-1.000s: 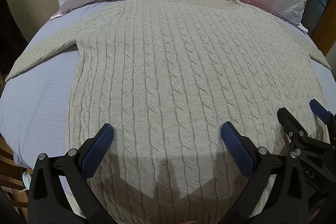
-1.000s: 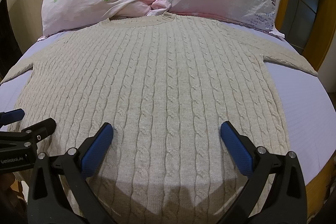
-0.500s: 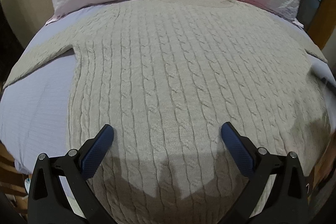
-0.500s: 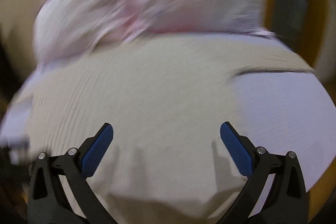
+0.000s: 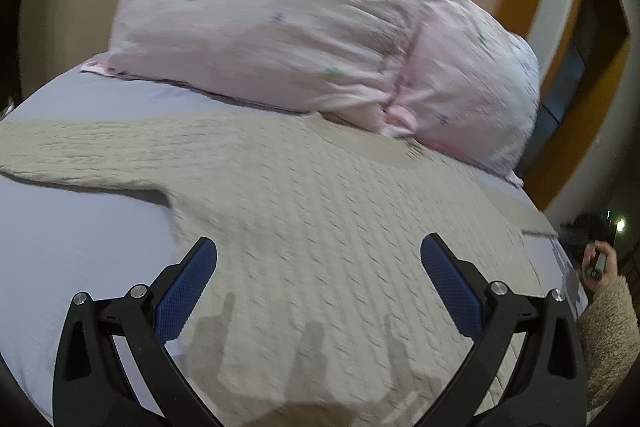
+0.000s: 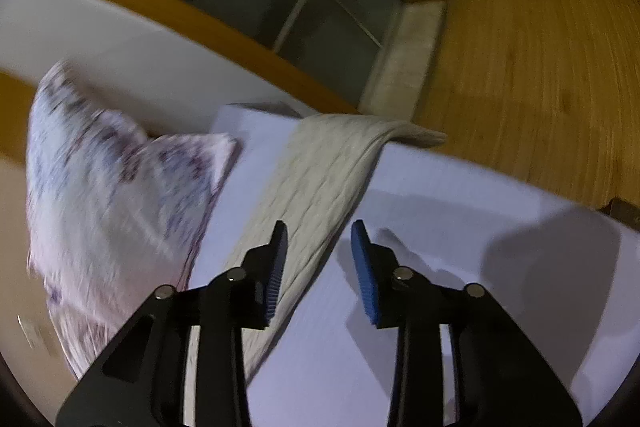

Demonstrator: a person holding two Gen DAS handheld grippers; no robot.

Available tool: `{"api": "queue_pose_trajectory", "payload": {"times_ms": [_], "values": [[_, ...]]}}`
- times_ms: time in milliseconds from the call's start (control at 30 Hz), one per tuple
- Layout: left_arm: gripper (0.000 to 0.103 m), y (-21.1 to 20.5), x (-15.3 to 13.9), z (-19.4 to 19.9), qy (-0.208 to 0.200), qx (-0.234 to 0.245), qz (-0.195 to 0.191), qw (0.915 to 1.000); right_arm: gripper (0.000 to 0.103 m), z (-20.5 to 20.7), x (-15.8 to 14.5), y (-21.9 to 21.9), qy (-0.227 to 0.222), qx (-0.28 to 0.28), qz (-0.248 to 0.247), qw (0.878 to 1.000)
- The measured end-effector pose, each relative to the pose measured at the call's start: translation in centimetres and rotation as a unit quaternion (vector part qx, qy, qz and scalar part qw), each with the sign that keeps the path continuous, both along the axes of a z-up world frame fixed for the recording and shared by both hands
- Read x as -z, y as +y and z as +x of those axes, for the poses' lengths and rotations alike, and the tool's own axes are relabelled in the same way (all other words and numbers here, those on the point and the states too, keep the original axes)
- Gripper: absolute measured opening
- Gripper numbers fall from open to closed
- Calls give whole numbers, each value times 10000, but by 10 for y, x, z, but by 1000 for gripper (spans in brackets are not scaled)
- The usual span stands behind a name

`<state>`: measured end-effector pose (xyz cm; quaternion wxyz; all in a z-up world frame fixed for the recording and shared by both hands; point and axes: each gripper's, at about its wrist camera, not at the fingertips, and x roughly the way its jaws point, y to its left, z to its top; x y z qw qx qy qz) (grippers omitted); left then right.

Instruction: Fold small clothes

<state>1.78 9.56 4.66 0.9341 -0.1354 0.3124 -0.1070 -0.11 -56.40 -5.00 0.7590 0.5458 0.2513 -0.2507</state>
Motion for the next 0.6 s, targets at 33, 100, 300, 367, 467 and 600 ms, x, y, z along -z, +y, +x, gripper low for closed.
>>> {"api": "queue_pose_trajectory", "payload": {"times_ms": [33,100,300,367,467,600], "values": [[102,4,0,4,7,-79,-50,10000,30,1,6,-6,36,43,102,9999],[102,21,-1,7,11,-314,-202,9993,20,4,14,-14,-28,194,257,9995],[102,72,1,11,-2,-1140,-439,9925,7,2,16,-36,-38,526,120,9985],[102,87,1,13,32,-1374,-428,9896,7,11,6,-31,20,504,-164,9986],[102,117,0,8,-41,-1796,-525,9823,6,24,-50,21,-363,-33,-1363,9900],[102,159,2,6,-73,-2335,-895,9682,6,61,-119,134,-1235,-1511,-2249,9546]]}}
